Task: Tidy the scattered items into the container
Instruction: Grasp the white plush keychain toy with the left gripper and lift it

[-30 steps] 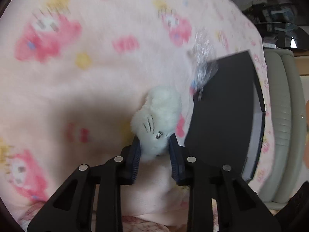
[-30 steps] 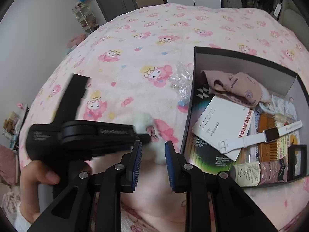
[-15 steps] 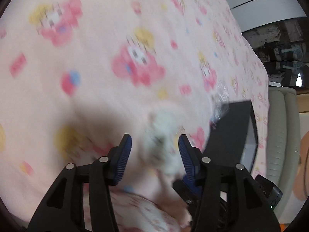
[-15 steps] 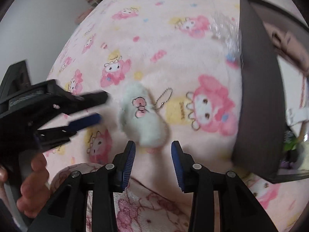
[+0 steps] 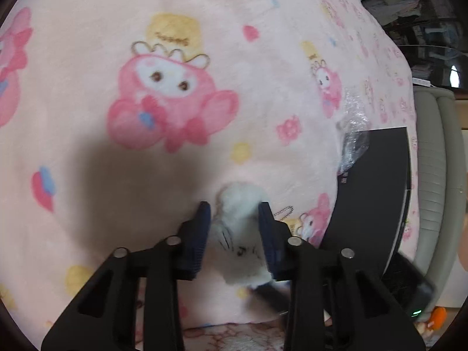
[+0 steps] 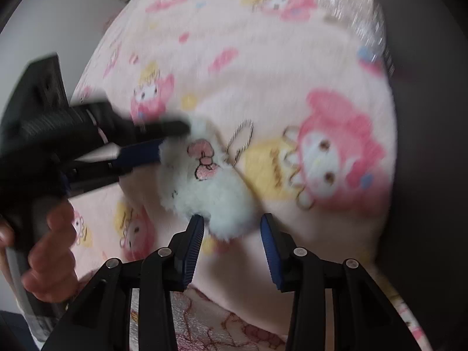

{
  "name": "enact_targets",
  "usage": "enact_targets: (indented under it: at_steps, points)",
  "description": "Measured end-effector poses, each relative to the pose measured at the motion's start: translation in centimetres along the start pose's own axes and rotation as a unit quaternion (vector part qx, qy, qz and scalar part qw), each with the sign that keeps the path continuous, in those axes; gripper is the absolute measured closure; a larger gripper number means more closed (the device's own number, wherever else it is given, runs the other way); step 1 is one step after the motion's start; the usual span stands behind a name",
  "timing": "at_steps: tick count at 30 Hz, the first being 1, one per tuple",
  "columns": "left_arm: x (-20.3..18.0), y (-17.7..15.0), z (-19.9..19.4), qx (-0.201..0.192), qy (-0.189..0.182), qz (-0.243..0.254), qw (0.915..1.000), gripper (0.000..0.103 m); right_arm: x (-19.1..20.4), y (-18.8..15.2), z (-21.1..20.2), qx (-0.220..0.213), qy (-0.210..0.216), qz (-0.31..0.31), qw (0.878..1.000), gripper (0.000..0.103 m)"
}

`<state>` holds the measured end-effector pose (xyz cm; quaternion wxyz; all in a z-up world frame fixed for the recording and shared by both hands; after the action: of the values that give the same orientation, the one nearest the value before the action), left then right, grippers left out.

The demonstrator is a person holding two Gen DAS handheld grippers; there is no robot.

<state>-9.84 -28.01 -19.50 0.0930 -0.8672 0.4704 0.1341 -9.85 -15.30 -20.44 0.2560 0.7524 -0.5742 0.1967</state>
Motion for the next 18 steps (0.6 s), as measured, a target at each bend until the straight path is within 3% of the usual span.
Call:
enact_targets:
  at_steps: [3, 6, 8, 9, 10, 11, 14, 16, 17, 18]
  points:
    - [0.5, -1.0, -0.8, 0.011, -0.025, -0.002, 0.9996, 0.073, 0.5, 0.6, -1.4, -0.037, -0.01, 0.001, 0.999, 0.068]
    - [1.0, -1.4, -1.6, 0.009, -0.049, -0.006, 0.9988, 0.07, 1.2, 0.8, -1.9, -0.063, -0.049, -0.031, 0.996, 0.068]
    - [1.3, -0.7, -1.6, 0.001, -0.05, -0.007, 0.9987, 0.06, 1.4, 0.6, -1.0, -0.048, -0.051, -0.045, 0.996, 0.067]
    - [1.3, -0.4, -1.3, 0.002, -0.049, -0.006, 0.9988, 0.052, 0.7, 0.4, -0.3, -0.033, -0.036, -0.036, 0.998, 0.066]
    - [1.2, 0.0, -0.9, 0.005, -0.048, 0.001, 0.9988, 0.05, 0.4, 0.0, 0.5, -0.009, -0.011, -0.013, 1.0, 0.065]
    - [0.8, 0.3, -0.2, 0.011, -0.044, 0.013, 0.9989, 0.05, 0.0, -0.3, 1.1, 0.007, 0.003, 0.002, 1.0, 0.06]
    - [-0.4, 0.2, 2.2, 0.046, -0.035, 0.042, 0.9974, 0.051, -0.8, -0.1, 1.9, 0.014, 0.024, 0.019, 0.999, 0.059]
    - [-0.4, 0.1, 2.0, 0.029, 0.001, 0.062, 0.9977, 0.068, -1.1, 0.2, 1.8, 0.013, 0.033, 0.029, 0.999, 0.064]
    - [-0.6, -0.1, 1.3, 0.02, -0.007, 0.063, 0.9978, 0.068, -0.9, 0.4, 1.5, 0.008, 0.046, 0.031, 0.998, 0.073]
    - [-0.7, -0.4, 0.5, 0.009, -0.011, 0.062, 0.998, 0.069, -0.5, 0.4, 1.0, 0.004, 0.055, 0.028, 0.998, 0.073]
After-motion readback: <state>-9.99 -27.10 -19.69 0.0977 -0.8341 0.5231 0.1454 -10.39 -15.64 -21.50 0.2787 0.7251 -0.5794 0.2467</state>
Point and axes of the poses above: each gripper's, at about its wrist camera, not at the fingertips, and z roughly the way its jaws point, x to its left, y to its top, the point moved 8 cm from there along z, roughly the way its jaws point, and after that the axes turned 11 degrees about y, right-handed, at the moved point
